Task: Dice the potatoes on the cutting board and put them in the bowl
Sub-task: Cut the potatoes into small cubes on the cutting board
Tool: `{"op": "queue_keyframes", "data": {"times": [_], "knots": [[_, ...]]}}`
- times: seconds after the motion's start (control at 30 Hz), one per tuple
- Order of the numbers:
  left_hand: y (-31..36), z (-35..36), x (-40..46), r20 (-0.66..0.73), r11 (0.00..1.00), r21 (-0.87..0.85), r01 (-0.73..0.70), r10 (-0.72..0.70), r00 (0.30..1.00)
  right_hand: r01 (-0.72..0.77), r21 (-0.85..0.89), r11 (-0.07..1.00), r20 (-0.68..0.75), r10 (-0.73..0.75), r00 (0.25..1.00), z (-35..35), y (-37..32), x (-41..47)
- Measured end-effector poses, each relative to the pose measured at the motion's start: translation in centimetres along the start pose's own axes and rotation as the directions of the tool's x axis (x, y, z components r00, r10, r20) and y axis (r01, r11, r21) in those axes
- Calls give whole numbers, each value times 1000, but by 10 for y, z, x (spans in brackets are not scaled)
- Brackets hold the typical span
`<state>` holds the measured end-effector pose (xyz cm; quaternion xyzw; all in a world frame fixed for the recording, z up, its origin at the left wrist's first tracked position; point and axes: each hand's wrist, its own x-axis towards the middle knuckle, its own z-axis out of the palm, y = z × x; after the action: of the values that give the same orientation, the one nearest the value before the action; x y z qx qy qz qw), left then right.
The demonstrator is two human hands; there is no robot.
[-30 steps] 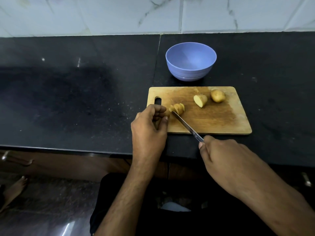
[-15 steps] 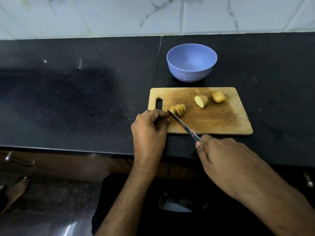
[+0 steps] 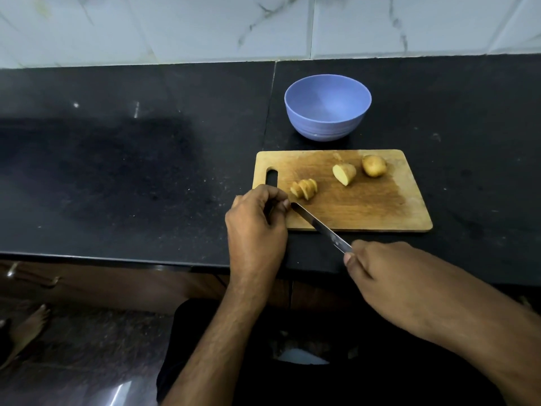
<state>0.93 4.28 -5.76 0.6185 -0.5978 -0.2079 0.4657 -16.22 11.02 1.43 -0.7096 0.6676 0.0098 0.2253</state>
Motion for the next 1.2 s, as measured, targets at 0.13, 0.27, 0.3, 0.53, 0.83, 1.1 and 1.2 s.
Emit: {"op": "queue_keyframes", "data": {"times": [0.13, 0.27, 0.3, 0.53, 0.83, 1.1, 1.2], "knots": [[-2, 1, 0, -5, 1000, -17, -7, 7, 1000, -5, -46, 999, -7, 4, 1000, 0, 6, -7], [-2, 4, 0, 31, 995, 50, -88, 86, 996, -29, -29, 999, -38, 28, 999, 5, 10, -9], [-2, 4, 0, 50, 991, 67, -117, 114, 992, -34, -31, 999, -45, 32, 998, 5, 11, -8], [2, 1, -2, 199, 966, 194, -173, 134, 971, -73, -116, 991, -136, 57, 989, 2, 8, -8], [3, 1, -1, 257, 944, 245, -220, 155, 954, -83, -222, 972, -205, 37, 978, -8, 6, -18], [-5, 3, -1, 160, 969, 155, -191, 166, 973, -115, -199, 973, -215, 71, 974, -7, 8, -19], [-8, 3, -3, 90, 977, 106, -183, 174, 981, -111, -199, 974, -213, 68, 975, -6, 9, -19]]}}
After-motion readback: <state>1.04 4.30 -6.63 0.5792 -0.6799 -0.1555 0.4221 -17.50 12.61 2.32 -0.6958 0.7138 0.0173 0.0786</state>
